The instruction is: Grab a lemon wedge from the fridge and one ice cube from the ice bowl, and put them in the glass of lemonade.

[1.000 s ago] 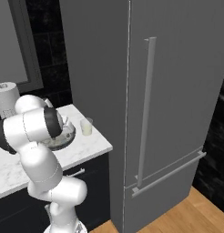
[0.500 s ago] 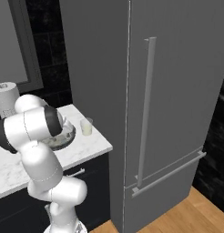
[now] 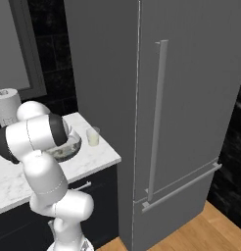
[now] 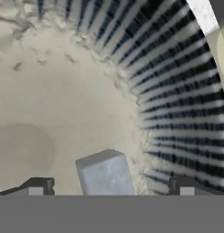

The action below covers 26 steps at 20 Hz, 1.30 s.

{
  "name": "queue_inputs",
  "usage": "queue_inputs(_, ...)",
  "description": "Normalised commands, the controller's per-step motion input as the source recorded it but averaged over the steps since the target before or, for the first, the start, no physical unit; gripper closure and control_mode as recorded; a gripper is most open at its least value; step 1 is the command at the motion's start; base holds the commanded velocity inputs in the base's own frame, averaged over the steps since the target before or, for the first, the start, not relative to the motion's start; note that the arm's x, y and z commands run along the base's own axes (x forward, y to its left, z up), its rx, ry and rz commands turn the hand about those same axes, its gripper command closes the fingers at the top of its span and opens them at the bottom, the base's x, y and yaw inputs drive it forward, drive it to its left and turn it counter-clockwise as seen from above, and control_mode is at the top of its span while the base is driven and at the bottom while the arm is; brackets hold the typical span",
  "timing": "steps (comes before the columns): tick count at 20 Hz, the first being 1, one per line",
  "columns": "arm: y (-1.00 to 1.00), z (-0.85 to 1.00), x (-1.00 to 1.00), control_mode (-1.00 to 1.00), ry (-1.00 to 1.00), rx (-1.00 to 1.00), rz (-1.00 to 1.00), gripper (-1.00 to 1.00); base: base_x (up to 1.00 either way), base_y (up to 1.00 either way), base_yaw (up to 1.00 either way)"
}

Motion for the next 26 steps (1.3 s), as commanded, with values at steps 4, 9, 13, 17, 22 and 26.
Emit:
queue_inputs(4,0.00,-0.05,0.04,-1.00,0.00,-0.01,0.00,-1.00,0.00,0.00,0.00)
queue_inputs(9,0.00,-0.16,0.11,-1.00,0.00,-0.02,0.00,-1.00,0.00,0.00,0.00)
queue_inputs(13,0.00,-0.36,0.13,-1.00,0.00,-0.04,0.01,-1.00,0.00,0.00,0.00)
queue_inputs(17,0.00,-0.29,0.08,-1.00,0.00,-0.03,0.00,-1.00,0.00,0.00,0.00)
queue_inputs(22,-0.07,-0.20,0.00,-1.00,0.00,0.00,0.00,-1.00,0.00,0.00,0.00)
queue_inputs(26,-0.21,-0.28,0.00,-1.00,0.00,0.00,0.00,-1.00,0.00,0.00,0.00)
